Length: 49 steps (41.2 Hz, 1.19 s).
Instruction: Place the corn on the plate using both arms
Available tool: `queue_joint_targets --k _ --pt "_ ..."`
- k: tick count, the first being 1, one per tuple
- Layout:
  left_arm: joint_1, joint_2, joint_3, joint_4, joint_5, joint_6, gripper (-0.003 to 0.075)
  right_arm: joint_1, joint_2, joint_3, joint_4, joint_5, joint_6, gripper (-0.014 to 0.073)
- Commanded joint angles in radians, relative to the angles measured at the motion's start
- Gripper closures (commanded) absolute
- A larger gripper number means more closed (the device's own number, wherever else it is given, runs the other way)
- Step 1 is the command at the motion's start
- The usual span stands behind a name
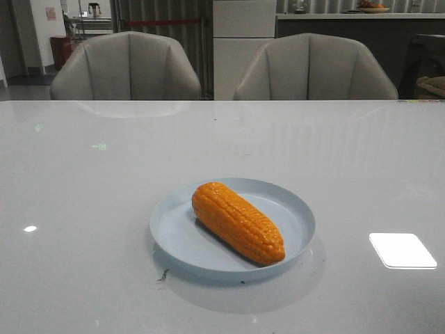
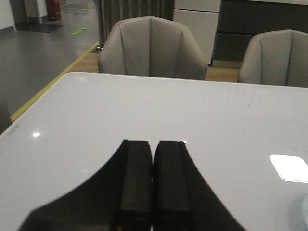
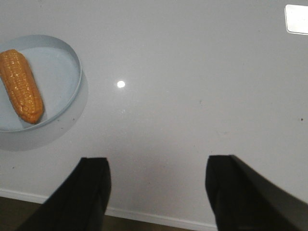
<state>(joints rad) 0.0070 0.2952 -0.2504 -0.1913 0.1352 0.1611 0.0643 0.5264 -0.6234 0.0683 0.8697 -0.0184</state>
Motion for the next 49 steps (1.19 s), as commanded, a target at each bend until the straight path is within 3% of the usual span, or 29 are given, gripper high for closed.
queue_joint_targets --k 1,12,25,27,32,49 --pt "0.037 -0.073 0.041 -0.004 -0.088 -0.002 0.0627 -0.006 0.002 -0.026 0.007 -0.034 0.000 0.0064" --pt "0.041 -0.247 0.154 -0.004 -0.088 -0.002 0.0627 -0.006 0.002 -0.026 0.007 -0.014 0.000 0.0064" --pt "0.041 -0.325 0.303 -0.004 -0.086 -0.002 0.0627 -0.006 0.002 -0.026 0.007 -0.014 0.000 0.0064" --pt "0.041 -0.325 0.295 -0.004 0.034 -0.002 0.0627 -0.006 0.003 -0.026 0.007 -0.014 0.000 0.0064" --pt "0.041 -0.325 0.299 -0.011 0.134 -0.002 0.0627 -0.006 0.003 -0.026 0.007 -0.015 0.000 0.0064" --pt "0.041 -0.325 0.299 -0.011 0.126 -0.002 0.0627 -0.006 0.004 -0.026 0.007 -0.014 0.000 0.0064"
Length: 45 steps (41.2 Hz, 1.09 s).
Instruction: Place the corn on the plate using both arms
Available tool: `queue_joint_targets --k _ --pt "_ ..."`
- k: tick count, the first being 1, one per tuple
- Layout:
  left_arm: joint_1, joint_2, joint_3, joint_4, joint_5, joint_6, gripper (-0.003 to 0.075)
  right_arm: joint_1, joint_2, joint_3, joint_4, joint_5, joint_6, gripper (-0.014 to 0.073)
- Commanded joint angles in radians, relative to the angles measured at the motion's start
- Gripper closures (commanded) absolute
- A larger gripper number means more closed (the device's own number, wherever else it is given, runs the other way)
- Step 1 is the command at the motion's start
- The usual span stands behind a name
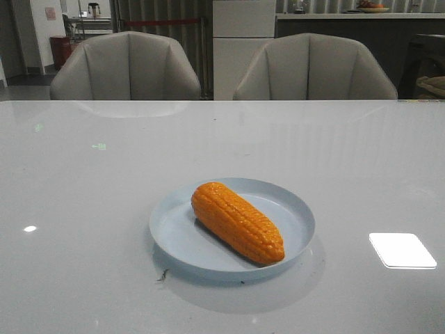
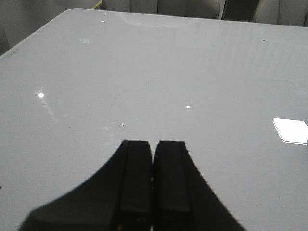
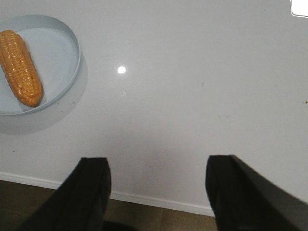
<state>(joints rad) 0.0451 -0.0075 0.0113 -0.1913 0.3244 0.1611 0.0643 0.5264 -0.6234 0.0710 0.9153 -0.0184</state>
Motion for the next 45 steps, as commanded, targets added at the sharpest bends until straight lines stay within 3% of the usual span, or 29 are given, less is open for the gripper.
queue_joint_targets --k 1,22,30,37,45 --pt "0.003 -0.022 0.037 -0.011 -0.064 -0.002 0.0627 -0.006 0.004 -0.026 0.004 -0.060 0.000 0.0064" --pt "-0.011 -0.022 0.037 -0.011 -0.064 -0.002 0.0627 -0.006 0.000 -0.024 0.004 -0.065 0.000 0.0064" --pt "-0.011 -0.022 0.037 -0.011 -0.064 -0.002 0.0627 -0.006 -0.089 -0.024 0.022 -0.189 0.000 0.0080" --pt "-0.011 -0.022 0.037 -0.011 -0.064 -0.002 0.0627 -0.006 -0.162 -0.008 0.024 -0.379 0.000 0.0228" --pt "-0.011 -0.022 0.037 -0.011 -0.064 -0.002 0.0627 -0.006 -0.223 0.152 0.041 -0.706 0.000 0.0440"
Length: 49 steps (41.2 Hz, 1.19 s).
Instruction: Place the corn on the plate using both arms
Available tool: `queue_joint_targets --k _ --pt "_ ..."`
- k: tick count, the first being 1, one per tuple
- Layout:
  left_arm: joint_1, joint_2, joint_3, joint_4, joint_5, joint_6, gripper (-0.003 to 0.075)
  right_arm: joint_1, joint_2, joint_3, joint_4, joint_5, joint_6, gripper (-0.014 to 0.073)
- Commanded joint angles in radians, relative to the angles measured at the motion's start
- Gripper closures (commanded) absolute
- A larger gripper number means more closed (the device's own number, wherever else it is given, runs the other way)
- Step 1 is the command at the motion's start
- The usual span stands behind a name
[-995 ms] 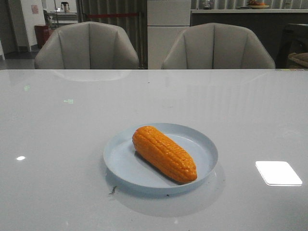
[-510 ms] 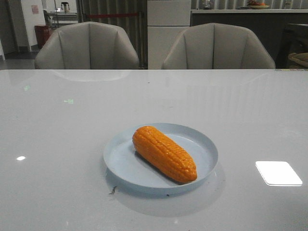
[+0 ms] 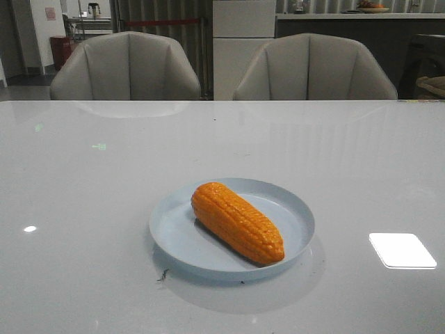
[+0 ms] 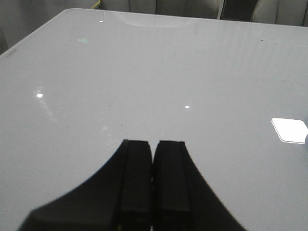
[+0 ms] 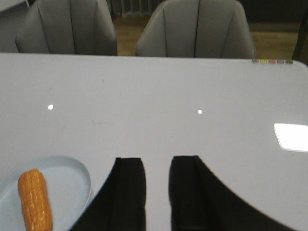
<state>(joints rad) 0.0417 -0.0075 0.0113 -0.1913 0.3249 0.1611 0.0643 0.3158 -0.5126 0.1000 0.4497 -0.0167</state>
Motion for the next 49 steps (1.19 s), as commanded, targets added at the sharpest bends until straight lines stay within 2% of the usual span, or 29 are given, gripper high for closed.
queue_joint_targets --k 1,5,10,17,22,40,49 --pt "-0.008 -0.022 0.037 -0.011 -0.064 -0.002 0.0627 -0.006 -0.023 0.073 0.012 -0.283 -0.001 0.0467" --pt "-0.008 -0.022 0.037 -0.011 -0.064 -0.002 0.0627 -0.006 -0.061 0.186 0.012 -0.496 -0.001 0.0547" --pt "-0.008 -0.022 0.037 -0.011 -0.064 -0.002 0.0627 -0.006 -0.100 0.341 0.012 -0.719 -0.001 0.0540" --pt "-0.008 -0.022 0.037 -0.011 -0.064 -0.002 0.0627 -0.006 -0.159 0.522 0.012 -0.830 -0.001 0.0540" --pt "-0.008 -0.020 0.037 -0.011 -0.064 -0.002 0.0627 -0.006 -0.222 0.517 0.012 -0.694 -0.001 0.0540" --pt "-0.008 -0.020 0.037 -0.011 -0.064 -0.002 0.0627 -0.006 -0.307 0.519 0.012 -0.408 -0.001 0.0540" --pt "-0.008 -0.020 0.037 -0.011 -0.064 -0.002 0.0627 -0.006 -0.354 0.519 0.012 -0.367 -0.001 0.0540"
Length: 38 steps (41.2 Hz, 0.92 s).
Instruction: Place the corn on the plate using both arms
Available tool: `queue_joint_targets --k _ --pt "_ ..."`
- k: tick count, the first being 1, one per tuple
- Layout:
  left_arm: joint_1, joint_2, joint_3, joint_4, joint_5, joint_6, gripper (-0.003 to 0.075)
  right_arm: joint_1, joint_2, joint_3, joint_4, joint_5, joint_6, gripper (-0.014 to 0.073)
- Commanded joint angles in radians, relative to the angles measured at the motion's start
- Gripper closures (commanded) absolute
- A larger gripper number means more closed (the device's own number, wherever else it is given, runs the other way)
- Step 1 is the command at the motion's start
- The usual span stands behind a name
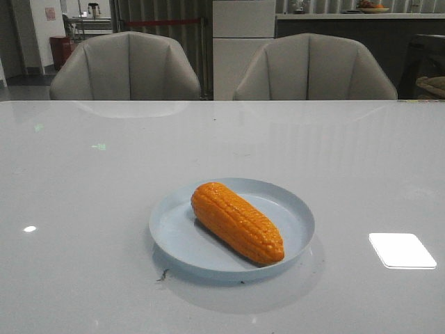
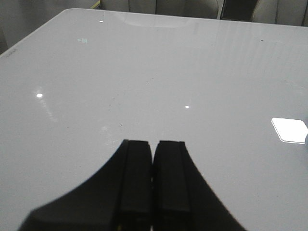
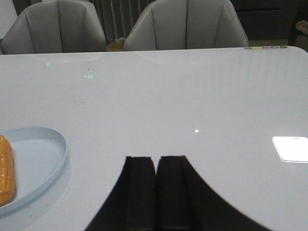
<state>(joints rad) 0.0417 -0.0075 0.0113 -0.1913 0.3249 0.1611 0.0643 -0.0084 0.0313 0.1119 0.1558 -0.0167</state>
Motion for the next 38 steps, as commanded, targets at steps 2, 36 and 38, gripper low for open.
queue_joint_targets --k 2,36,38 --pt "-0.008 -0.020 0.037 -0.011 -0.064 -0.002 0.0627 -0.007 -0.027 -0.025 0.000 -0.084 -0.001 0.0540" --pt "-0.008 -0.020 0.037 -0.011 -0.064 -0.002 0.0627 -0.008 -0.026 -0.025 0.000 -0.071 -0.001 0.0540" --pt "-0.008 -0.020 0.037 -0.011 -0.064 -0.002 0.0627 -0.008 -0.026 -0.025 0.000 -0.071 -0.001 0.0540"
